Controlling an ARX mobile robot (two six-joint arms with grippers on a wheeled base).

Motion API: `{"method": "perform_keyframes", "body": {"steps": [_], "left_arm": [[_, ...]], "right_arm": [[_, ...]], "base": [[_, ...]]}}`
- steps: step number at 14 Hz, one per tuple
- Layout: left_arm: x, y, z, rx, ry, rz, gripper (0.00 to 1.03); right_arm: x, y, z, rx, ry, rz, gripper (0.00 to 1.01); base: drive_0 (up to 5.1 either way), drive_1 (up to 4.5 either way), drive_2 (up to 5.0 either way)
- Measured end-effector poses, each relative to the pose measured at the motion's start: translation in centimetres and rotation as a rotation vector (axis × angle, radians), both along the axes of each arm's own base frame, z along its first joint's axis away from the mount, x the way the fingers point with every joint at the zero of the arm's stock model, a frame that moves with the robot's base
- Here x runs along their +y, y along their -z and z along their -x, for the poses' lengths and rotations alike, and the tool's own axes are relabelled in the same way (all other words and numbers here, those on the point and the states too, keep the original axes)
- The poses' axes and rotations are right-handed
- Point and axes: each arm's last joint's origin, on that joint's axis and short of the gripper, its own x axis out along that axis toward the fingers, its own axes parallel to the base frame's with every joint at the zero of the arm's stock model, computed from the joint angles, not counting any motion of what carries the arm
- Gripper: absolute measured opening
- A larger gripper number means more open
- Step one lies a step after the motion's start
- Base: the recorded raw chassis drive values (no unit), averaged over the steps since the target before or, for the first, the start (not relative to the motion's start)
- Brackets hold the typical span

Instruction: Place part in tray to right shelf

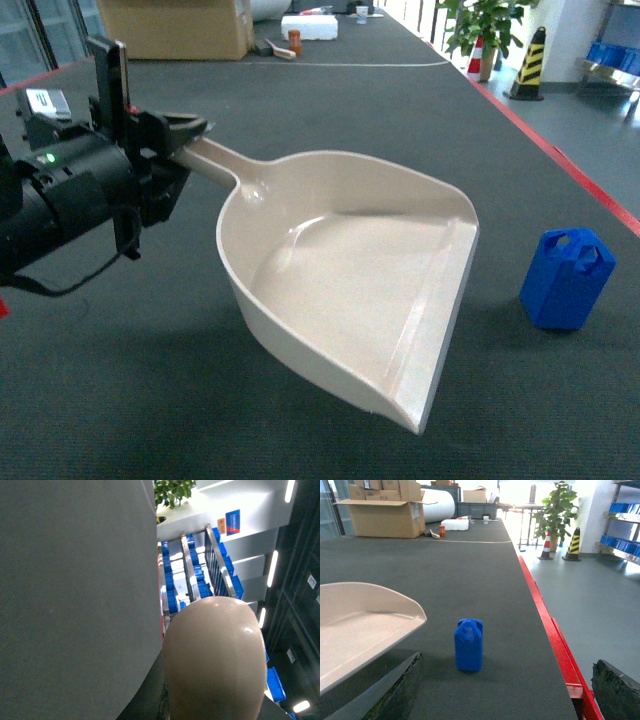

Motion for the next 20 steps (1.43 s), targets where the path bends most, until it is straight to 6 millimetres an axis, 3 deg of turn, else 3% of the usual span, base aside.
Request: {"method": "perform_keyframes", "body": {"steps": [2,9,10,13,18,20], "left_arm": [[-0.2,0.8,0.2,0.034,0.003,0.011,0.17],[0.4,0.3,0.4,0.019,-0.024,0.014,0.16],[0.4,0.3,0.4,0.019,-0.024,0.014,0.16],[0.4,0.2,0.4,0.019,-0.022,0.014,0.16],[0.4,0.2,0.4,0.018,-0.024,0.014,0.16],[0.4,0.2,0.4,0.018,-0.024,0.014,0.16]], "right_arm": [[0.0,0.0,0.0,0.0,0.0,0.0,0.98],[0.0,0.0,0.0,0.005,0.002,0.0,0.98],[0.0,0.1,-0.4,0.189,0.068,0.016,0.98],[-0.4,-1.9,-5.6,0.287,0.065,0.033,0.98],[0.0,0.1,-17.1,0.469,-0.027,0.053,0.98],[0.2,0.5,-18.1,0.495,-0.04,0.056,0.98]], "base": [[0.0,0.0,0.0],[0.0,0.0,0.0],[0.0,0.0,0.0],[0.0,0.0,0.0],[0.0,0.0,0.0],[0.0,0.0,0.0]]}}
